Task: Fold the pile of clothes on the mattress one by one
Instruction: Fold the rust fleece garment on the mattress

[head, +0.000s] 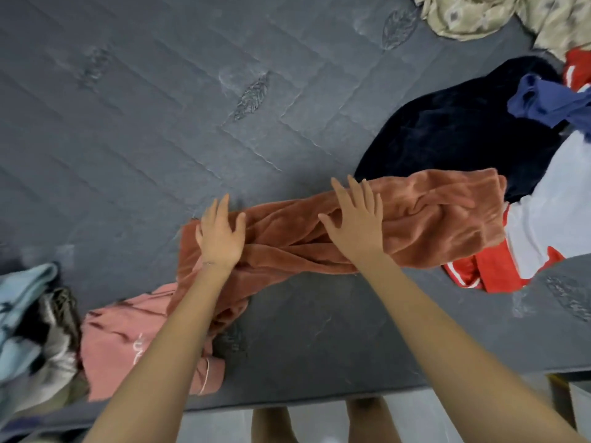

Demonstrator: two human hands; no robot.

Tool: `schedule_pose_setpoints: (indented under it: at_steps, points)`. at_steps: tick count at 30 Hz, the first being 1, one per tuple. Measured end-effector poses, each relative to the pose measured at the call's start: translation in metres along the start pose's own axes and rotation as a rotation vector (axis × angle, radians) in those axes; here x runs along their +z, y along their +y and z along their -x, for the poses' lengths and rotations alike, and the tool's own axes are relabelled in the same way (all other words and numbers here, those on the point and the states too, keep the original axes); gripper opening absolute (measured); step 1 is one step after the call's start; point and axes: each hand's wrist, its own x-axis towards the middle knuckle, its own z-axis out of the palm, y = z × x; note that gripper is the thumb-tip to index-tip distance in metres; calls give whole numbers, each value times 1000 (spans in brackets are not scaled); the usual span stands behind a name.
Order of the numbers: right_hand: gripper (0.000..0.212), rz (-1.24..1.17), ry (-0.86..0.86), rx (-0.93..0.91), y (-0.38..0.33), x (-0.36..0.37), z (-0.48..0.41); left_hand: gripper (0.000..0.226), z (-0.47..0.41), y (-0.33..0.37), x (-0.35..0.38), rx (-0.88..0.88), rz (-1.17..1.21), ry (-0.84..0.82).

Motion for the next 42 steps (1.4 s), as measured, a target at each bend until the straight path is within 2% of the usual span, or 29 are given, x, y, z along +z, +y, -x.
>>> schedule_pose_setpoints:
  at_steps: [8,12,15,19,20,22,24,26,30,33,36,38,40,42]
  points:
    - [64,-77,-125,-61,-78,77,3,44,-29,-117,-19,-252,361,-228]
    - [60,-144,-157,-84,-110,111,6,39,-33,-148,-13,-285,453,-316]
    - [57,-213,-146,-97,-132,127,6,27,-31,-148,-19,-198,480,-382]
    - [58,-294,-166,-170,-161,132,0,28,-27,-137,-37,97,575,-397]
    - [56,-292,-177,-187,-167,132,-3,30,-28,-136,-42,136,586,-403]
    - [36,-295,-152,-195,-176,131,-10,35,-33,-136,-49,163,613,-411]
    - [13,-361,-76,-169,-180,126,-16,40,-33,-136,-55,122,688,-451]
    - [14,-467,-6,-162,-182,117,-18,40,-31,-132,-60,56,765,-504]
    - [20,-733,-18,-84,-180,92,-18,36,-32,-109,-70,5,983,-575]
    - [23,-888,-72,10,-171,74,-21,39,-41,-102,-71,-199,1149,-691]
    - [25,-945,-136,19,-166,63,-23,37,-38,-117,-67,-181,879,-866]
    - [25,-961,-176,76,-165,58,-22,44,-34,-125,-65,-101,686,-876]
    - [22,-954,-185,126,-164,57,-19,30,-33,-131,-66,83,574,-731]
    - [21,-867,-167,112,-164,63,-20,15,-33,-134,-71,171,540,-489]
